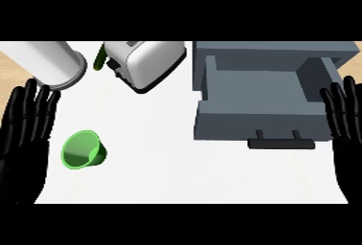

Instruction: Pick up the cup, place it into the drawer and close the drawer

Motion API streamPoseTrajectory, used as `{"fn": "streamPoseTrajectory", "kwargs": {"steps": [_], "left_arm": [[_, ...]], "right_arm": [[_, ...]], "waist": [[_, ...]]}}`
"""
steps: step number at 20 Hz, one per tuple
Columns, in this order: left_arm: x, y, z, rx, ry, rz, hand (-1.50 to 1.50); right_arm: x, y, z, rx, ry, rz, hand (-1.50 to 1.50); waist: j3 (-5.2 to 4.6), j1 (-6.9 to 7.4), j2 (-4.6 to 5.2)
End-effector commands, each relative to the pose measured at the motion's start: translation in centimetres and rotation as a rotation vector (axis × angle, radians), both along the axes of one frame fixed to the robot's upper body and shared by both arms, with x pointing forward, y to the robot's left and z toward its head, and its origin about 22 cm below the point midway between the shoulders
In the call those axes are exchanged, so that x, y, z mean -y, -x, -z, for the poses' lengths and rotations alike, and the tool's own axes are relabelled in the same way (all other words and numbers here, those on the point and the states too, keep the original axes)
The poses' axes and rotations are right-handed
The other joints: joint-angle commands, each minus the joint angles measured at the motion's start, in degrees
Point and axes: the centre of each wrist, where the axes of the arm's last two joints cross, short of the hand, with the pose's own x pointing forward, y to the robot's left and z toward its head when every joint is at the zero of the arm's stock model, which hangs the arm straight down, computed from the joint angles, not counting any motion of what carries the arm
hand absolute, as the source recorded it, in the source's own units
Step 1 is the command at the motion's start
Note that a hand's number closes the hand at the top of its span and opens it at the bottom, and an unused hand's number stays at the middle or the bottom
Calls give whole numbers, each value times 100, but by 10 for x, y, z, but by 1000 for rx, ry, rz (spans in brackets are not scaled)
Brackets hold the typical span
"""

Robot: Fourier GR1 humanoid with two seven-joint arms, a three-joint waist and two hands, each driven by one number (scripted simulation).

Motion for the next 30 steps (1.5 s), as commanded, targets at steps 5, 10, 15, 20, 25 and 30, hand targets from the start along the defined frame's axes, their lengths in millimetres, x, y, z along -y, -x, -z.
{"fn": "streamPoseTrajectory", "kwargs": {"steps": [5,10,15,20,25,30], "left_arm": [[-37,-9,2,35,1,405,-150],[-65,-7,17,-122,154,558,-150],[-94,9,14,-126,153,586,-150],[-74,-14,17,-128,168,573,-150],[-92,-21,37,-170,158,559,-150],[-62,-21,13,-179,156,541,-150]], "right_arm": [[-10,-6,-2,-4,-14,-55,-150],[-12,1,-6,-99,-86,-152,-150],[-17,1,4,-106,-96,-116,-150],[-8,-8,11,-109,-103,-146,-150],[-5,-13,-13,-89,-77,-154,-150],[-2,-24,-14,-102,-89,-144,-150]], "waist": [[112,-28,-35],[122,-28,-46],[127,-3,-55],[128,-28,-49],[127,-29,-49],[129,-26,-51]]}}
